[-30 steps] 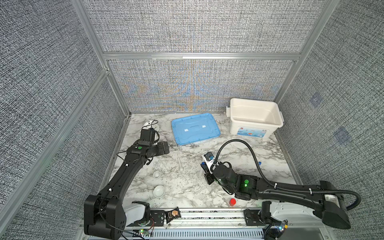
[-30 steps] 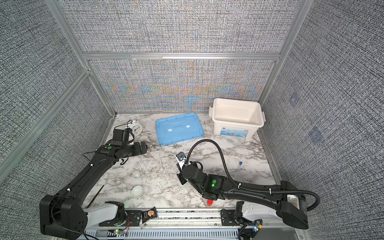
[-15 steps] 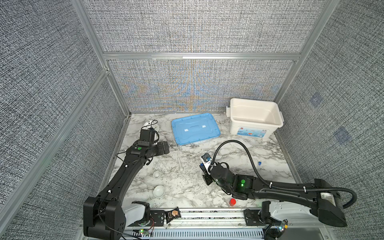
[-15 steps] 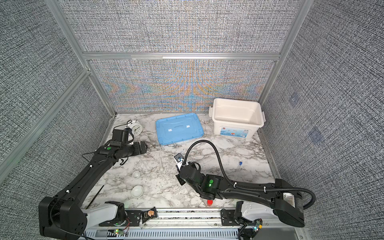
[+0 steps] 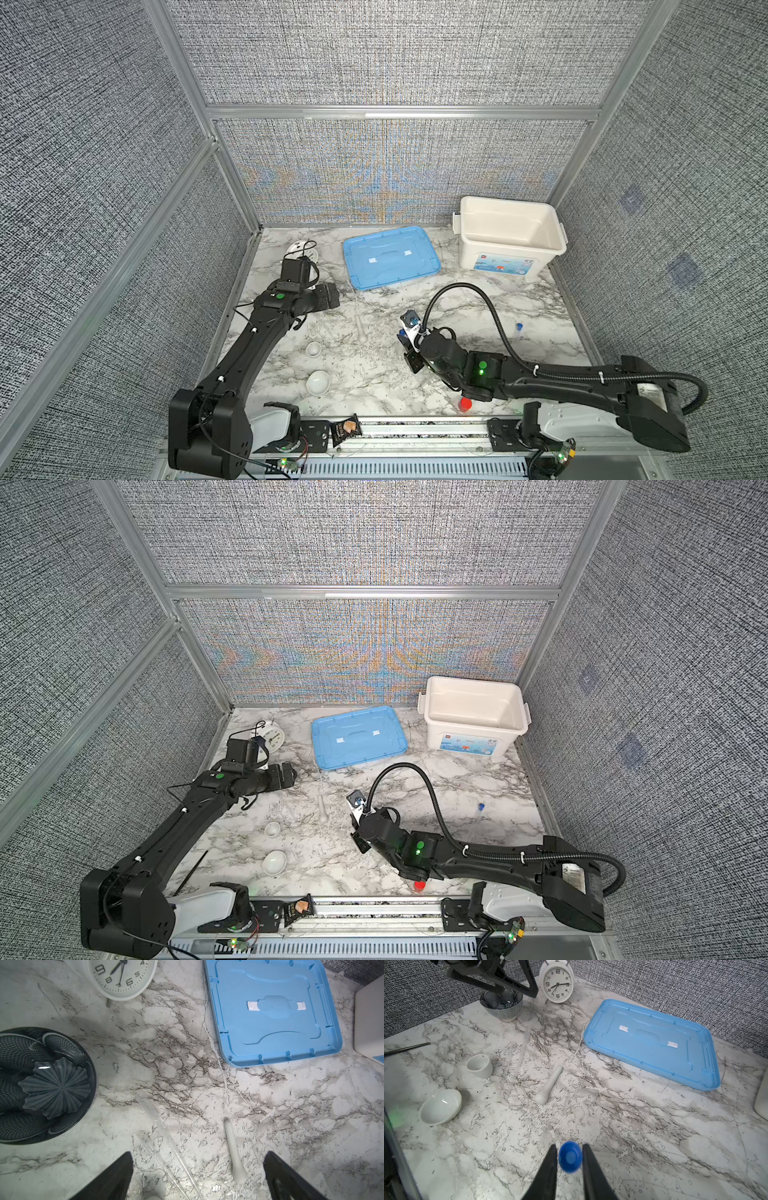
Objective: Organize the chemistry lab equipment
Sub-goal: 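Lower the tube into a rack hole and open the right gripper, then move the right gripper to the second blue-capped tube and grasp it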
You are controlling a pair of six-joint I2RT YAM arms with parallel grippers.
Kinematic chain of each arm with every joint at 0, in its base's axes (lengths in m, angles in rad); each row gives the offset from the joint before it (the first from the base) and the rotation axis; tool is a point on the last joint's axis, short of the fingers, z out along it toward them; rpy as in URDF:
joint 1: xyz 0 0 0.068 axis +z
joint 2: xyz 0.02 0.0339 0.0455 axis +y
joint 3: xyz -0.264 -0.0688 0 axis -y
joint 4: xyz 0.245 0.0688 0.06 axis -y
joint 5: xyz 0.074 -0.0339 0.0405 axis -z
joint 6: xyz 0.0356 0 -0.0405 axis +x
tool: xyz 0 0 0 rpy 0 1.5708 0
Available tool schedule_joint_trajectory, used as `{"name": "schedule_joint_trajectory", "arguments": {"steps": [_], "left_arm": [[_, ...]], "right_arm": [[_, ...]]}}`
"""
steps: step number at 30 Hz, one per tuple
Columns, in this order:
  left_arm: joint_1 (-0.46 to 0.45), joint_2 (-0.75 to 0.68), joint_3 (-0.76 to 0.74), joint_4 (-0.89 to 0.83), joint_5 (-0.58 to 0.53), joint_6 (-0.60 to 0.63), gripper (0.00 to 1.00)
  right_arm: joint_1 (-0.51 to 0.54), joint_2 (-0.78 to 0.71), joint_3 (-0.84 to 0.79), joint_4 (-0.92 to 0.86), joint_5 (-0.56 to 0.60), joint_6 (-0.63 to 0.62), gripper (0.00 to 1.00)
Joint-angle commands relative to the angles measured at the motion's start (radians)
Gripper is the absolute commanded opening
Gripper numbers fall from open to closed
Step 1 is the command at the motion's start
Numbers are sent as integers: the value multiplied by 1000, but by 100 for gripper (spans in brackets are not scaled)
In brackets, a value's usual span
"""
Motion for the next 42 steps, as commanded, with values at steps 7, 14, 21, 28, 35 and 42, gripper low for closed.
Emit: {"name": "schedule_joint_trajectory", "arguments": {"steps": [7,14,21,28,35,42], "left_arm": [[0,-5,0,19,4,-2,99],[0,5,2,21,11,-6,99],[0,-8,8,23,9,3,99],[1,23,43,15,25,0,99],[0,20,61,7,28,10,99],[-1,0,38,29,19,27,99]], "right_arm": [[0,-77,-23,0,22,11,26],[0,-101,-7,3,41,30,40],[-95,-225,52,-117,-110,77,50],[-291,-227,197,-449,-145,262,58],[-714,-302,205,-759,-152,347,73],[-1173,-208,182,-877,-379,232,76]]}}
